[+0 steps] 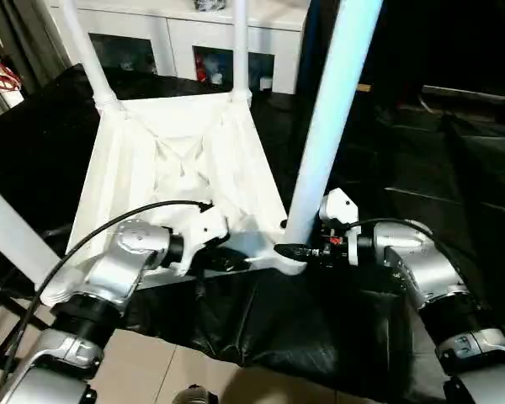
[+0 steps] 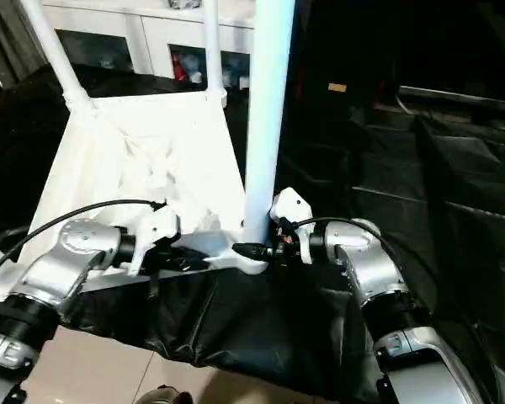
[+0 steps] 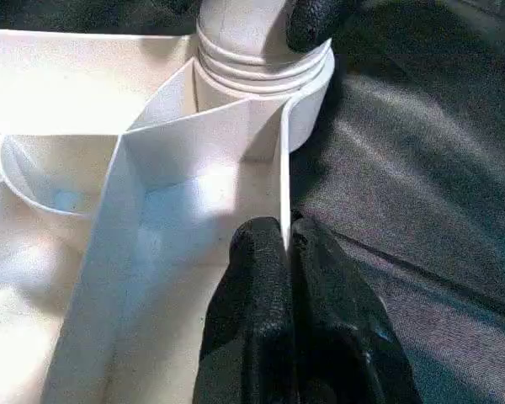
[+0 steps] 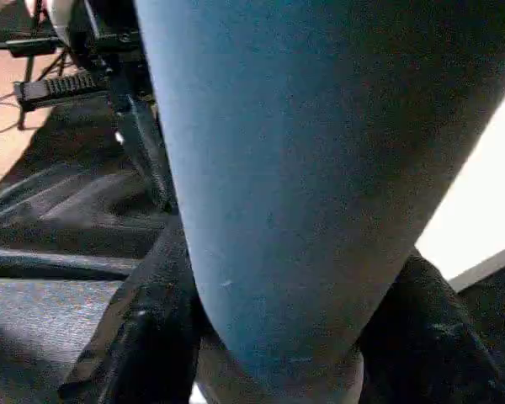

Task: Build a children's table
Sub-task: Rotate leg to tighten

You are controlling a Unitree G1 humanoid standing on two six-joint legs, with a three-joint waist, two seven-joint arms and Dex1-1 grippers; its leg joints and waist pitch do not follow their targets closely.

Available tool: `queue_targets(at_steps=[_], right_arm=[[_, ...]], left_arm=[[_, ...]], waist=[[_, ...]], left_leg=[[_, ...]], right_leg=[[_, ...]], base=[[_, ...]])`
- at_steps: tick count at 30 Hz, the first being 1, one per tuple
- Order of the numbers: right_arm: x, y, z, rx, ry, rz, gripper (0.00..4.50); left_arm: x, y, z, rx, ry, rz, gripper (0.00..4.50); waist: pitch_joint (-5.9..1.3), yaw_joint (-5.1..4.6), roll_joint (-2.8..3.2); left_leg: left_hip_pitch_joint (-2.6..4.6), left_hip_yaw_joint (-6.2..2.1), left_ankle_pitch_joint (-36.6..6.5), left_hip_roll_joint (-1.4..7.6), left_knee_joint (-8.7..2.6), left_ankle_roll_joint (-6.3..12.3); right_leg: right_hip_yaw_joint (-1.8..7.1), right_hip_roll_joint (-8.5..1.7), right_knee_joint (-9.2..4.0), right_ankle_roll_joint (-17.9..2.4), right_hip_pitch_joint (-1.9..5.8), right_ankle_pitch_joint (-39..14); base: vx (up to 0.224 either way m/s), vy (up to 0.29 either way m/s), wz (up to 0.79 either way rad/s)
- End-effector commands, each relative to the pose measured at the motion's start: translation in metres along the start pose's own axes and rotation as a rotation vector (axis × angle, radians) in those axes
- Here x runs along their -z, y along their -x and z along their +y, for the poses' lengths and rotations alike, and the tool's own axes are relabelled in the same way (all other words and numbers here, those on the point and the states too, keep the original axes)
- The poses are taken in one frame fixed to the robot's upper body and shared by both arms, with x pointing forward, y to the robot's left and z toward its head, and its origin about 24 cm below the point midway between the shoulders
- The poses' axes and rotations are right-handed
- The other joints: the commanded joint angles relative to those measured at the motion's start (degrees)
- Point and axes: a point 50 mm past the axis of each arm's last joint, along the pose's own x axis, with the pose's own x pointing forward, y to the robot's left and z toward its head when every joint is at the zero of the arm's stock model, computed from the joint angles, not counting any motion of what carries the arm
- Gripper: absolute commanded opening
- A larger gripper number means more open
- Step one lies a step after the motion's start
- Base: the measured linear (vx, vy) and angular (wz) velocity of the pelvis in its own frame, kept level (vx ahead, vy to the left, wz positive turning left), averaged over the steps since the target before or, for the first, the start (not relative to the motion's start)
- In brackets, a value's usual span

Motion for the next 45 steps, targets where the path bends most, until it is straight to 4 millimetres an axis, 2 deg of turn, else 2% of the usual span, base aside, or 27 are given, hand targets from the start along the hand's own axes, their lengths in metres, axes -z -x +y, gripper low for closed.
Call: queue_targets(at_steps=[1, 5, 10, 12, 14, 16, 17, 18, 19, 21, 22, 24, 27, 29, 30, 32, 33, 34, 36, 41, 42, 43, 44, 45], right_arm=[[0.008, 0.002, 0.004, -0.026, -0.021, 0.036, 1.99], [0.01, 0.001, 0.008, -0.046, -0.03, 0.037, 1.96], [0.013, 0.0, 0.011, -0.053, -0.038, 0.038, 1.96], [0.016, -0.003, 0.012, -0.018, -0.065, 0.028, 1.96], [0.018, -0.008, 0.011, 0.037, -0.105, 0.014, 1.96], [0.022, -0.013, 0.008, 0.131, -0.132, 0.021, 1.96], [0.023, -0.015, 0.006, 0.171, -0.14, 0.026, 1.96], [0.026, -0.019, 0.002, 0.253, -0.163, 0.025, 1.96], [0.029, -0.024, -0.002, 0.348, -0.195, 0.021, 1.96], [0.031, -0.028, -0.004, 0.421, -0.224, 0.019, 1.96], [0.032, -0.031, -0.006, 0.467, -0.238, 0.018, 1.96], [0.032, -0.044, -0.009, 0.609, -0.281, 0.023, 1.96], [0.027, -0.053, -0.011, 0.695, -0.315, 0.004, 1.96], [0.023, -0.06, -0.011, 0.708, -0.329, -0.021, 1.96], [0.018, -0.066, -0.01, 0.698, -0.331, -0.044, 1.96], [0.013, -0.071, -0.01, 0.672, -0.338, -0.071, 1.96], [0.012, -0.072, -0.01, 0.672, -0.337, -0.075, 2.51], [0.011, -0.071, -0.01, 0.666, -0.343, -0.085, 2.65], [0.01, -0.067, -0.012, 0.659, -0.336, -0.092, 2.71], [0.008, -0.053, -0.02, 0.643, -0.262, -0.092, 3.3], [0.008, -0.049, -0.021, 0.619, -0.234, -0.079, 3.3], [0.009, -0.04, -0.022, 0.559, -0.183, -0.051, 3.3], [0.011, -0.035, -0.022, 0.52, -0.167, -0.038, 3.3], [0.011, -0.033, -0.022, 0.497, -0.159, -0.03, 3.3]], left_arm=[[-0.013, -0.002, -0.004, 0.048, -0.053, -0.046, 0.0], [-0.014, -0.004, -0.003, 0.047, -0.051, -0.047, 0.0], [-0.013, -0.006, -0.003, 0.037, -0.046, -0.044, 0.0], [-0.012, -0.009, 0.001, -0.019, -0.029, -0.034, 0.0], [-0.014, -0.012, 0.005, -0.073, -0.013, -0.044, 0.0], [-0.017, -0.017, 0.01, -0.129, 0.002, -0.053, 0.0], [-0.018, -0.018, 0.011, -0.149, 0.007, -0.054, 0.0], [-0.02, -0.022, 0.014, -0.187, 0.013, -0.055, 0.0], [-0.023, -0.027, 0.017, -0.229, 0.021, -0.058, 0.0], [-0.025, -0.032, 0.02, -0.26, 0.03, -0.062, 0.0], [-0.028, -0.035, 0.021, -0.281, 0.036, -0.067, 0.0], [-0.038, -0.048, 0.026, -0.356, 0.058, -0.085, 0.0], [-0.047, -0.057, 0.028, -0.402, 0.07, -0.102, 0.0], [-0.051, -0.061, 0.029, -0.42, 0.072, -0.112, 0.0], [-0.055, -0.065, 0.029, -0.418, 0.067, -0.118, 0.0], [-0.057, -0.068, 0.027, -0.397, 0.041, -0.118, 0.0], [-0.057, -0.068, 0.026, -0.391, 0.03, -0.115, 0.0], [-0.057, -0.067, 0.026, -0.379, 0.021, -0.119, 0.0], [-0.055, -0.063, 0.024, -0.354, 0.005, -0.133, 0.0], [-0.045, -0.055, 0.02, -0.295, -0.006, -0.124, 0.0], [-0.043, -0.051, 0.019, -0.272, -0.008, -0.123, 0.0], [-0.039, -0.046, 0.017, -0.237, -0.022, -0.123, 0.0], [-0.039, -0.043, 0.016, -0.215, -0.03, -0.129, 0.0], [-0.038, -0.042, 0.015, -0.202, -0.035, -0.133, 0.0]], waist=[[-4.5, -0.07, -0.58], [-4.73, 0.03, -0.61], [-4.68, 0.1, -0.58], [-4.65, 0.2, -0.52], [-4.46, 0.11, -0.53], [-4.31, -0.04, -0.48], [-4.12, -0.38, -0.52], [-4.12, -0.38, -0.52], [-4.07, -0.59, -0.52], [-3.96, -1.1, -0.57], [-4.01, -1.22, -0.69], [-3.86, -1.68, -0.48], [-3.96, -1.87, -0.45], [-4.01, -1.76, -0.51], [-4.02, -1.7, -0.36], [-4.17, -1.73, -0.39], [-4.14, -1.72, -0.46], [-4.15, -1.67, -0.44], [-4.24, -1.68, -0.41], [-4.38, -1.59, -0.57], [-4.43, -1.5, -0.63], [-4.52, -1.3, -0.77], [-4.54, -1.24, -0.88], [-4.55, -1.27, -0.74]], left_leg=[[1.29, -0.8, -10.42, 3.29, -4.2, 2.94], [1.13, -0.73, -7.68, 3.14, -3.85, 4.19], [1.17, -0.74, -8.31, 3.19, -3.87, 4.16], [1.28, -0.79, -8.83, 3.27, -3.93, 3.8], [1.28, -0.84, -9.92, 3.27, -4.17, 3.28], [1.52, -0.92, -12.57, 3.2, -4.43, 1.91], [1.69, -1.0, -15.1, 3.14, -4.65, 0.21], [1.69, -1.0, -15.1, 3.14, -4.65, 0.21], [1.76, -1.27, -17.38, 3.07, -4.85, -1.14], [1.81, -1.48, -19.14, 2.97, -5.0, -2.41], [1.8, -1.55, -19.65, 2.9, -5.0, -2.52], [2.07, -1.54, -20.87, 2.89, -5.03, -2.69], [1.88, -1.81, -21.85, 2.78, -5.1, -2.93], [1.93, -1.75, -21.93, 2.81, -5.12, -2.53], [2.0, -1.71, -22.0, 2.8, -5.1, -2.41], [1.77, -1.72, -21.36, 2.84, -5.15, -2.11], [1.62, -1.6, -20.53, 2.83, -5.17, -1.74], [1.65, -1.55, -20.28, 2.84, -5.15, -1.6], [1.6, -1.47, -19.47, 2.87, -5.13, -1.17], [1.33, -1.27, -17.22, 2.85, -4.99, -0.28], [1.39, -1.22, -16.75, 2.89, -4.94, -0.21], [1.24, -1.12, -14.86, 2.87, -4.8, 0.55], [1.14, -1.04, -13.91, 2.91, -4.66, 1.21], [1.11, -0.99, -13.35, 2.93, -4.62, 1.48]], right_leg=[[3.07, -3.09, -3.45, -14.24, 2.71, -8.7], [3.0, -3.01, -3.0, -15.1, 2.91, -4.64], [2.97, -3.03, -3.15, -15.02, 2.89, -6.03], [3.02, -3.07, -3.22, -14.78, 2.84, -6.44], [3.05, -3.09, -3.46, -14.49, 2.81, -8.19], [3.06, -3.14, -4.03, -13.57, 2.74, -12.06], [3.15, -3.23, -4.47, -12.63, 2.54, -15.59], [3.15, -3.23, -4.47, -12.63, 2.54, -15.59], [3.04, -3.42, -4.91, -11.02, 2.51, -19.63], [2.97, -3.44, -5.21, -10.02, 2.35, -22.33], [2.87, -3.47, -5.36, -9.58, 2.46, -23.19], [2.97, -3.42, -5.81, -8.63, 1.95, -24.63], [2.73, -3.45, -6.02, -7.74, 2.09, -25.99], [2.77, -3.44, -6.17, -7.45, 1.99, -25.38], [2.82, -3.43, -6.18, -7.55, 1.88, -24.9], [2.86, -3.41, -5.86, -8.31, 2.07, -22.36], [2.92, -3.29, -5.73, -8.68, 2.14, -20.58], [2.95, -3.28, -5.66, -8.86, 2.11, -19.98], [3.0, -3.24, -5.42, -9.55, 2.19, -18.2], [3.04, -3.33, -5.27, -10.0, 2.44, -17.25], [3.08, -3.4, -5.25, -10.21, 2.39, -16.75], [2.97, -3.32, -5.04, -10.85, 2.69, -14.91], [3.05, -3.36, -4.8, -11.24, 2.69, -13.84], [3.07, -3.28, -4.68, -11.56, 2.61, -13.16]], base=[[0.0, 0.0, 0.0], [0.0, 0.0, 0.0], [0.0, 0.0, 0.0], [0.0, 0.0, 0.0], [0.0, 0.0, 0.0], [0.0, 0.0, 0.0], [0.0, 0.0, 0.0], [0.0, 0.0, 0.0], [0.0, 0.0, 0.0], [0.0, 0.0, 0.0], [0.0, 0.0, 0.0], [0.0, 0.0, 0.0], [0.0, 0.0, 0.0], [0.0, 0.0, 0.0], [0.0, 0.0, 0.0], [0.0, 0.0, 0.0], [0.0, 0.0, 0.0], [0.0, 0.0, 0.0], [0.0, 0.0, 0.0], [0.0, 0.0, 0.0], [0.0, 0.0, 0.0], [0.0, 0.0, 0.0], [0.0, 0.0, 0.0], [0.0, 0.0, 0.0]])
